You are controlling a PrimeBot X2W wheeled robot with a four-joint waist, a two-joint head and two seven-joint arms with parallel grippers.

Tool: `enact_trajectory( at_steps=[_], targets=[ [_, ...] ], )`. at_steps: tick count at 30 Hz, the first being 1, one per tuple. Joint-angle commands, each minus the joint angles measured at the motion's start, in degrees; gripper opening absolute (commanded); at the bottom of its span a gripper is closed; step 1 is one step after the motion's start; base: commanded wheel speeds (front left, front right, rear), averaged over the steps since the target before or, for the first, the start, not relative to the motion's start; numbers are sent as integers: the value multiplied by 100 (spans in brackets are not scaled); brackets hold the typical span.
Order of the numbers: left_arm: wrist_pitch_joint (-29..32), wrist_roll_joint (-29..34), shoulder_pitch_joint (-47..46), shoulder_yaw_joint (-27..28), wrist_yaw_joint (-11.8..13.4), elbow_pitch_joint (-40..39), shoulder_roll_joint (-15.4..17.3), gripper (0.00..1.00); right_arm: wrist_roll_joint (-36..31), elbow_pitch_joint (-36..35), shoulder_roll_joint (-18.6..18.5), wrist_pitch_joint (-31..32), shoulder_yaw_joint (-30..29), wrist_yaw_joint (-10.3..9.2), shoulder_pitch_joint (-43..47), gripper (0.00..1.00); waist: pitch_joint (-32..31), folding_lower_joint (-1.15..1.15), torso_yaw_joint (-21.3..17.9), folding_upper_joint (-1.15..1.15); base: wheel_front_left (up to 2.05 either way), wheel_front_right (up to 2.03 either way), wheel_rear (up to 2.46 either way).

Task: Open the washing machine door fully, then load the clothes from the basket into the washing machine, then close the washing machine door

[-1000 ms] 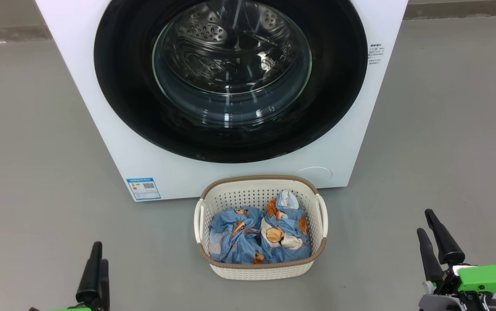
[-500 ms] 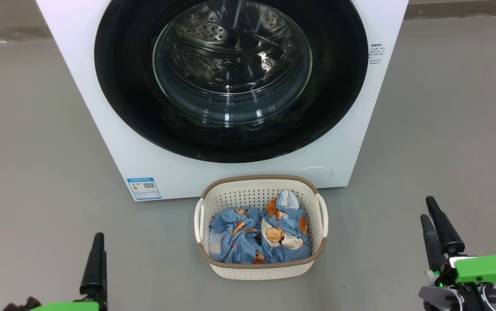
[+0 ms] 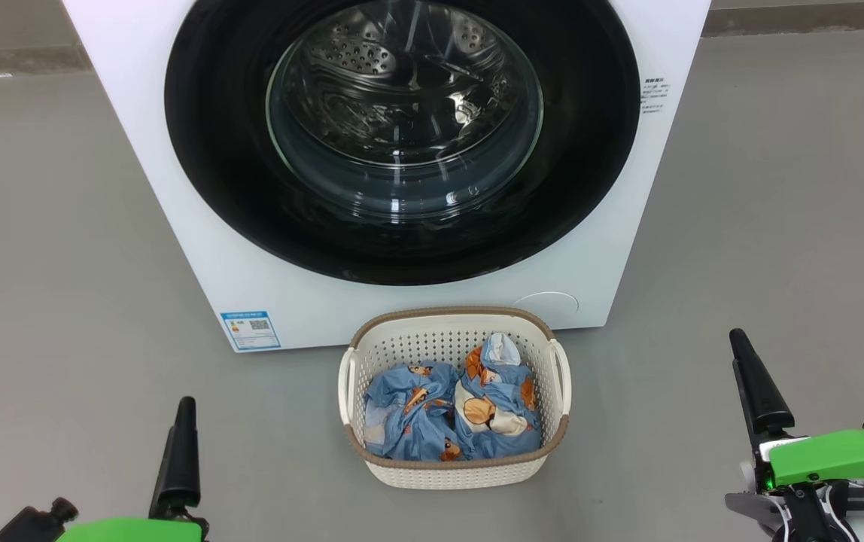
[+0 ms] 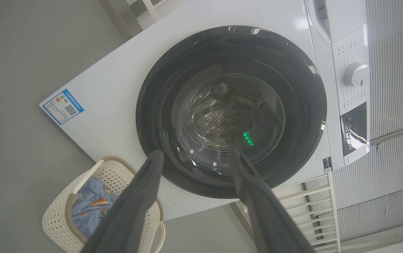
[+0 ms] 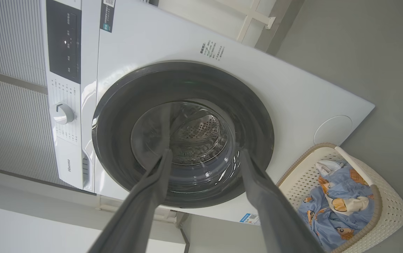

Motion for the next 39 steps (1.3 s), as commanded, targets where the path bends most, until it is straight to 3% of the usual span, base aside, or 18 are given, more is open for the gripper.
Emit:
enact_trajectory(
  at_steps=[1, 19, 26, 39],
  targets=[
    [-69, 244, -288, 69, -23, -135, 93, 100, -219, -195, -113, -74, 97, 17, -281, 100, -1, 0, -3, 0, 0, 0, 0],
    [-356, 2322, -287, 192, 78, -160, 19, 100, -1681, -119, -291, -363, 340, 22, -400, 100, -9, 0, -31, 0, 0, 0, 0],
    [-475, 2858, -329, 47, 81, 224, 18, 100, -2359, -6, -382, -482, 537, 24, -452, 100, -11, 0, -26, 0, 0, 0, 0],
    [-694, 3960, -534, 53, 329, 467, 48, 100, -3504, 296, -423, -703, 631, 27, -556, 100, -9, 0, -9, 0, 0, 0, 0]
  ],
)
